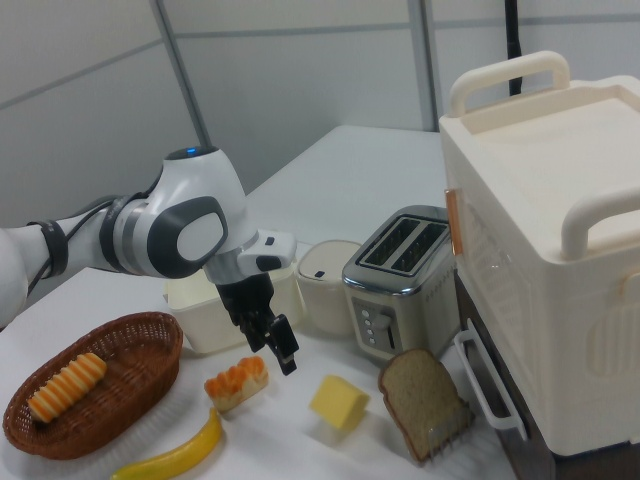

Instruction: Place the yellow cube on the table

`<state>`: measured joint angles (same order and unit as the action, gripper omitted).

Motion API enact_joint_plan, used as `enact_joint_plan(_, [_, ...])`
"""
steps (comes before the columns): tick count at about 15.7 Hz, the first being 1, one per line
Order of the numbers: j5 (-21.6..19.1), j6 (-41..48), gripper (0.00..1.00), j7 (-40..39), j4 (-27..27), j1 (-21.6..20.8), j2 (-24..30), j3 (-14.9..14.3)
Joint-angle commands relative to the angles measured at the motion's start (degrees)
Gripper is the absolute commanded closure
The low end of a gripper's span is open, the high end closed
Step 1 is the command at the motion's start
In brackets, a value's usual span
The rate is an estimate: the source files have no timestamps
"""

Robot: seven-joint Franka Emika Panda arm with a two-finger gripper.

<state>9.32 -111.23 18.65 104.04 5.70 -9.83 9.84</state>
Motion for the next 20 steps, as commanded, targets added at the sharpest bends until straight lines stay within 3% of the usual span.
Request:
enact_joint_plan(1, [0.17, 1.27, 0.00, -0.36, -1.12, 0.19, 1.03, 0.10])
enact_joint_plan(7, [-0.62, 13.30, 0.00, -12.12, -8.75, 3.96, 2.88, -0.78])
enact_joint_plan(11, [-3.17, 16.39, 0.00, -16.01, -9.82, 7.39, 7.88, -2.00])
enact_joint_plan(14, [-3.52, 18.24, 0.00, -16.36, -9.91, 2.50, 9.38, -9.71])
enact_joint_plan(17, [-6.32, 18.59, 0.00, -17.94, -9.91, -7.69, 10.44, -21.58])
enact_joint_plan(18, [-6.94, 18.94, 0.00, -18.03, -10.00, -9.64, 10.44, -23.87])
enact_joint_plan(20, [-7.13, 19.47, 0.00, -18.99, -10.26, -10.18, 10.62, -24.43])
